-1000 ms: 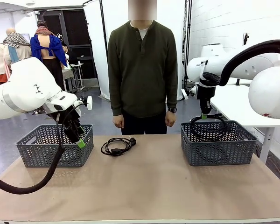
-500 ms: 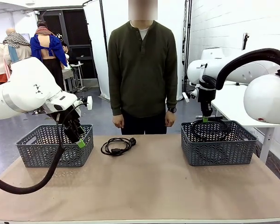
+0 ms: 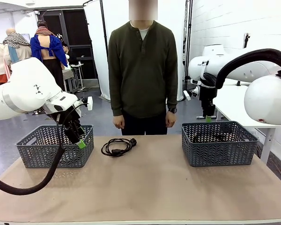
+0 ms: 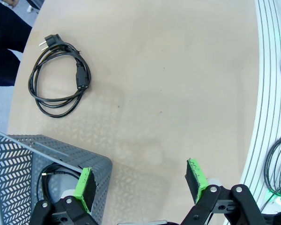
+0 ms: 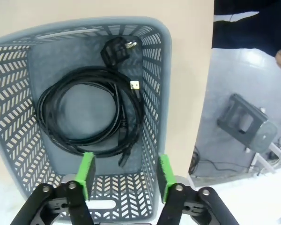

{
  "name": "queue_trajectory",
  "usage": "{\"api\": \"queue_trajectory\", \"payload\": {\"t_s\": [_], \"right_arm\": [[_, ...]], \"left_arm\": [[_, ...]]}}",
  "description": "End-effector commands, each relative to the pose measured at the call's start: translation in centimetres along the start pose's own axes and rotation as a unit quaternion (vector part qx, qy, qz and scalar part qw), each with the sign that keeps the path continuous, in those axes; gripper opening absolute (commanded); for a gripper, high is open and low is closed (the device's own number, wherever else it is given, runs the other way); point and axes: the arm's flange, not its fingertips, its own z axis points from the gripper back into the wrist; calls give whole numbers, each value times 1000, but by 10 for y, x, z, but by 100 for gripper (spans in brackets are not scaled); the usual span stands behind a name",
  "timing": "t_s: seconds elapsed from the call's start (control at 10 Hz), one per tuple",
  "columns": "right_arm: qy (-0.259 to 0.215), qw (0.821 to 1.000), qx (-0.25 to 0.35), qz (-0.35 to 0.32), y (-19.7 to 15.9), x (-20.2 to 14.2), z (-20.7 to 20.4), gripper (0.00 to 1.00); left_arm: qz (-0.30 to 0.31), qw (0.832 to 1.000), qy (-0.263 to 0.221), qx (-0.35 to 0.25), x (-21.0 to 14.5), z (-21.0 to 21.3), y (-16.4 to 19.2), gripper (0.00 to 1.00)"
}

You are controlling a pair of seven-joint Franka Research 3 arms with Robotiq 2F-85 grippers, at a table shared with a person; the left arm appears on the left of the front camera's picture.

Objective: Organize the cables according to human instructions.
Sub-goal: Pick up a bundle of cables and place it in the basket indicated by the human.

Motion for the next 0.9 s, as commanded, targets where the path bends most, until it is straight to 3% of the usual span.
{"api": "queue_trajectory", "payload": {"t_s": [0.0, 0.8], "right_arm": [[4, 1000, -1, 7, -12, 0, 7, 100], [-1, 1000, -7, -1, -2, -1, 9, 100]], "left_arm": [[1, 1000, 0, 1, 1, 1, 0, 100], [1, 1000, 0, 1, 1, 1, 0, 100]]}}
